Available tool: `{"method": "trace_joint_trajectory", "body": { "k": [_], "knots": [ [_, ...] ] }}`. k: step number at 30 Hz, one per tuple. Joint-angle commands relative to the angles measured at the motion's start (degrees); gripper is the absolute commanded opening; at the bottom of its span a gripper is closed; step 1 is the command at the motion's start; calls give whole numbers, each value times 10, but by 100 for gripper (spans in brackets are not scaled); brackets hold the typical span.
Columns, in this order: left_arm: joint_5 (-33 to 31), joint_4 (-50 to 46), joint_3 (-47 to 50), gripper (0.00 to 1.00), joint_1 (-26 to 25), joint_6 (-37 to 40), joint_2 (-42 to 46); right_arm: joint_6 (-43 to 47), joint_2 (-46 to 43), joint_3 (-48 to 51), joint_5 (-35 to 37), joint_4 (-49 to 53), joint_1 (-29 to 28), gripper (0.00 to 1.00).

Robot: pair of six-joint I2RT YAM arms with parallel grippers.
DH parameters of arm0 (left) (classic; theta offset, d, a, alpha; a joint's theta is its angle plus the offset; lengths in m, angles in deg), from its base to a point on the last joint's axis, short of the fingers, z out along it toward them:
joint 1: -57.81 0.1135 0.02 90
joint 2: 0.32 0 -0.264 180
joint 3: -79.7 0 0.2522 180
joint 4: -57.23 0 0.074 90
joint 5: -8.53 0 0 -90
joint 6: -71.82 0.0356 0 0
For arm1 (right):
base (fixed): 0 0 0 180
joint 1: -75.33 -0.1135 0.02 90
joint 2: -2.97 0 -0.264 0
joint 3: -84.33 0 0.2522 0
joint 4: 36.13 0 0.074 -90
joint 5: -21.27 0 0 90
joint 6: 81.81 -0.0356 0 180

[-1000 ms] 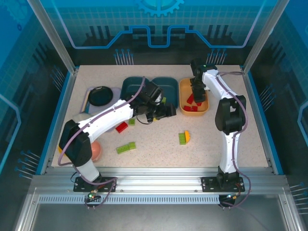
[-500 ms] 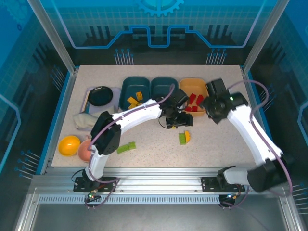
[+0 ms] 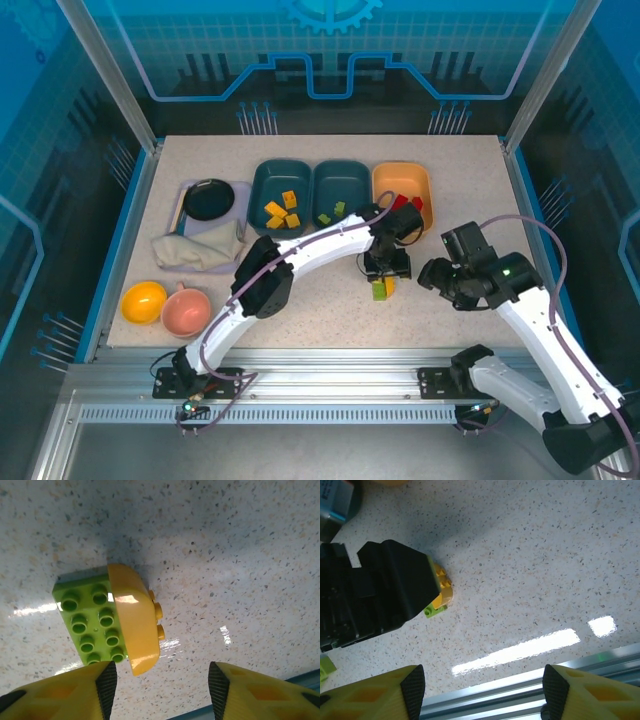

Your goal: Sort the legos into containers by color

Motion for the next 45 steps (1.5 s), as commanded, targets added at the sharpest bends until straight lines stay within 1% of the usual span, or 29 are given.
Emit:
{"method": "trace_joint_trajectory", "body": {
  "k": [1,6,13,17,18,22,27,33,36,37,39,41,45],
  "knots": [
    [-26,-74,-35,54,-5,-24,-24,20,-10,6,-11,14,-7,66],
    [-23,-67,-39,49,-5,-32,-34,22,-18,12,-12,10,-7,66],
    [-24,-75,-74,47,-8,-37,-65,25,-34,15,-11,16,-6,66],
    [-27,-78,-87,39,-8,-36,-77,24,-45,21,-10,22,-7,66],
    [-29,-80,-92,39,-8,-36,-80,23,-49,23,-11,24,-7,66],
    [-34,-89,-107,38,-8,-35,-92,21,-60,25,-10,31,-7,66],
    [-35,-89,-119,35,-8,-35,-102,18,-73,30,-9,37,-7,66],
    [-32,-94,-128,37,-8,-31,-115,16,-83,34,-13,40,-7,66],
    [-30,-93,-133,36,-8,-31,-119,15,-88,36,-13,41,-7,66],
    [-30,-93,-135,34,-8,-31,-120,14,-89,37,-13,40,-7,66],
    [-29,-91,-137,27,-7,-30,-120,14,-91,41,-17,37,-7,66],
    [-30,-90,-140,21,-7,-28,-117,15,-93,45,-19,33,-6,66],
    [-39,-87,-140,16,-7,-26,-95,28,-103,47,-27,16,-7,66]
  ]
}}
